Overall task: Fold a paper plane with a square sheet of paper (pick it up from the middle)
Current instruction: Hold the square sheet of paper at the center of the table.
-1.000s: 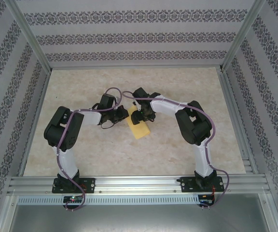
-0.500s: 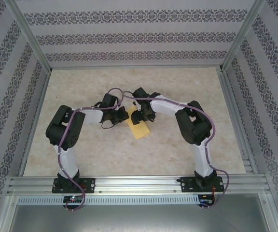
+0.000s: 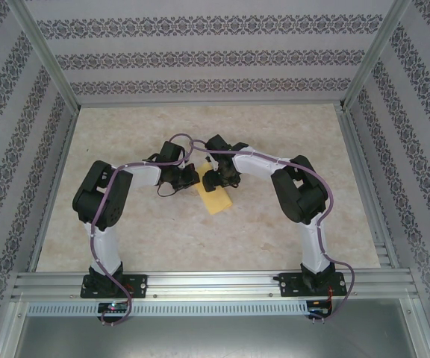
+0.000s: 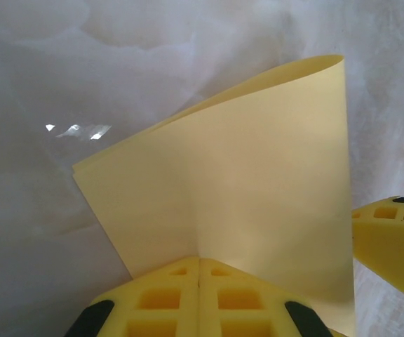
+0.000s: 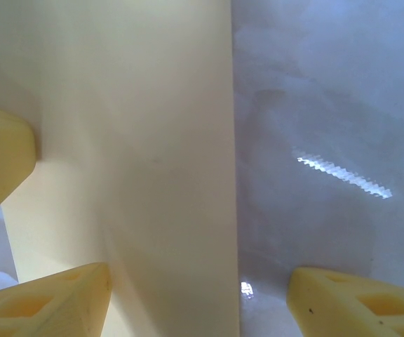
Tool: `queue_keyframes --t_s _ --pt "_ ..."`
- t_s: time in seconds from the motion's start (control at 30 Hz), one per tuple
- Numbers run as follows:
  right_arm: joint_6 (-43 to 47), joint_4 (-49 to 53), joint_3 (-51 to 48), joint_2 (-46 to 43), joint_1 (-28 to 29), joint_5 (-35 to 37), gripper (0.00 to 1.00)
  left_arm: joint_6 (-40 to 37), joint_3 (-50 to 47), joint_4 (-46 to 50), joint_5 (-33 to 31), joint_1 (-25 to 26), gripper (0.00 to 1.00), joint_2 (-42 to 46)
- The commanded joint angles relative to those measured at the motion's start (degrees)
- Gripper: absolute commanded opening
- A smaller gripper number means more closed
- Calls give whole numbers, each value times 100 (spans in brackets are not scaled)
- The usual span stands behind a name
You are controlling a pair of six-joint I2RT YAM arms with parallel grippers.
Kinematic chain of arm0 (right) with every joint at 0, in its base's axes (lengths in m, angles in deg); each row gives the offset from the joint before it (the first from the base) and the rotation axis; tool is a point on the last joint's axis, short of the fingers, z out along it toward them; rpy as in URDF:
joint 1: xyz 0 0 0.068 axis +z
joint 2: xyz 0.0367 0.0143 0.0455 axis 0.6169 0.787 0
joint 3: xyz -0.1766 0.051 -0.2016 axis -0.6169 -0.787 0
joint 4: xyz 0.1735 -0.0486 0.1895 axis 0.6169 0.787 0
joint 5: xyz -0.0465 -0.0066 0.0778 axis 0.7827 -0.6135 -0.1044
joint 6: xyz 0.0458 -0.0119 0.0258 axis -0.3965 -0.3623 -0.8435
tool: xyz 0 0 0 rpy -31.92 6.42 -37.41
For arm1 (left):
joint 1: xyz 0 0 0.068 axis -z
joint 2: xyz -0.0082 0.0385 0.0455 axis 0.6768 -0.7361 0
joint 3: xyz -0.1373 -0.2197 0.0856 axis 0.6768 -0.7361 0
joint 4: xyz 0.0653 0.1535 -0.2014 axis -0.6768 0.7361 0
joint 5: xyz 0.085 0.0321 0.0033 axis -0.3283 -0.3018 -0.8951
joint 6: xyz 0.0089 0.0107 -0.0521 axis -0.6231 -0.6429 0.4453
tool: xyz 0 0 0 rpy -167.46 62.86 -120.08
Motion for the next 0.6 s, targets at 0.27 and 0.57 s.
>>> queue_keyframes --t_s 0.27,0.57 --pt "-225 -265 -431 931 103 -383 71 -327 190 447 -188 52 10 -300" --pt "-349 -287 -467 1028 111 -272 70 -207 156 158 82 54 13 53"
